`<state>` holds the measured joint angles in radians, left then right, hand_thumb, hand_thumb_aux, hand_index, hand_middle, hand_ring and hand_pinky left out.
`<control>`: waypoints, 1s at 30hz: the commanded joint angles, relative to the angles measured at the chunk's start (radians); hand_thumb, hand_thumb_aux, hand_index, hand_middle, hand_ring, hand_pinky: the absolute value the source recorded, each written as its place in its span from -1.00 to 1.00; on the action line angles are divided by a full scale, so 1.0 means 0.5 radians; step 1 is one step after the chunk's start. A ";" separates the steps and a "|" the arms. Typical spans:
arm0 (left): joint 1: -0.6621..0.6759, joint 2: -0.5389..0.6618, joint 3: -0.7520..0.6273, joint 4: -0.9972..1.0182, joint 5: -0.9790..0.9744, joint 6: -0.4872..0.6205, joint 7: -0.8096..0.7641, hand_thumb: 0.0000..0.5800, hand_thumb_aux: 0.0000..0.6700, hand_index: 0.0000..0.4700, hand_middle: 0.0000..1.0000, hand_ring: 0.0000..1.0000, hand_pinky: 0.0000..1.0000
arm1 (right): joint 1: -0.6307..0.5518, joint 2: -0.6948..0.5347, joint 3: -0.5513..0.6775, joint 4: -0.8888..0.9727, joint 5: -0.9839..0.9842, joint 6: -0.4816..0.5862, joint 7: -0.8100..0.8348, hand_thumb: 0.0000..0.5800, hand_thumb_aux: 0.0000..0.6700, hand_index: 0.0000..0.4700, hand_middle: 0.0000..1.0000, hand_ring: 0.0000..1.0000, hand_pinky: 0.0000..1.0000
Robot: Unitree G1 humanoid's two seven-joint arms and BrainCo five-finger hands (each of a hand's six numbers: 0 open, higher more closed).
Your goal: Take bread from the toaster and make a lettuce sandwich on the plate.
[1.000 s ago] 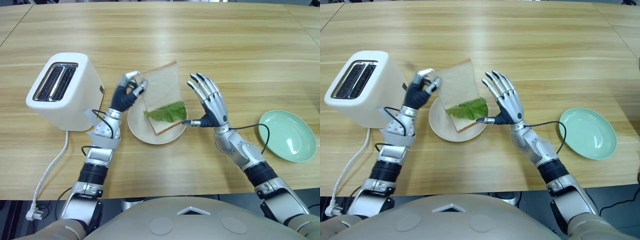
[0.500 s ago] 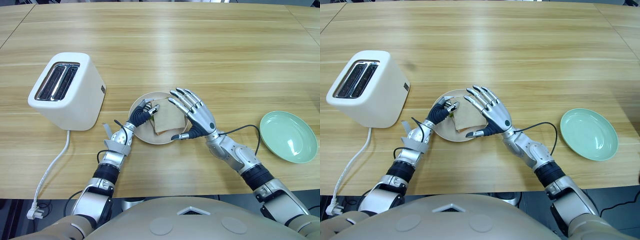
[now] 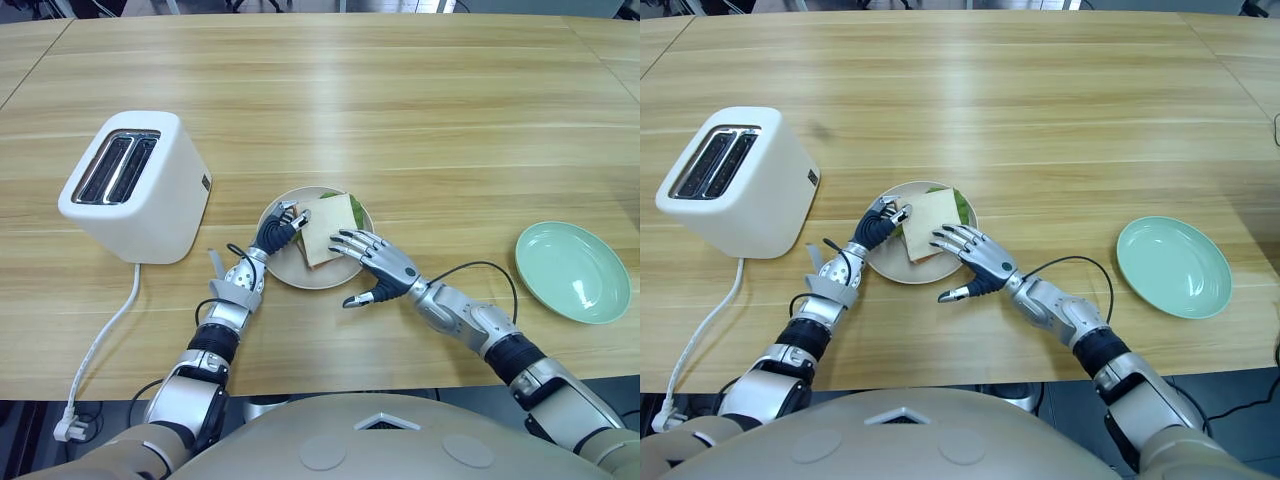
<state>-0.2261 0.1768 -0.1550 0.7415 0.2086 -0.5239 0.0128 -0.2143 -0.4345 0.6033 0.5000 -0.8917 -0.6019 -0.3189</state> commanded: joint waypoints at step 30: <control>0.644 0.605 0.057 -1.398 0.443 -0.087 0.420 1.00 1.00 0.96 0.30 0.30 0.30 | 0.095 0.071 -0.188 -0.303 0.411 -0.184 -0.194 1.00 1.00 0.96 0.56 0.56 0.56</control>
<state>0.0520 0.4625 -0.0635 -0.0040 0.5145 -0.4979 0.3333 -0.1942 -0.3643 0.5626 0.4097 -0.8011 -0.6340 -0.4566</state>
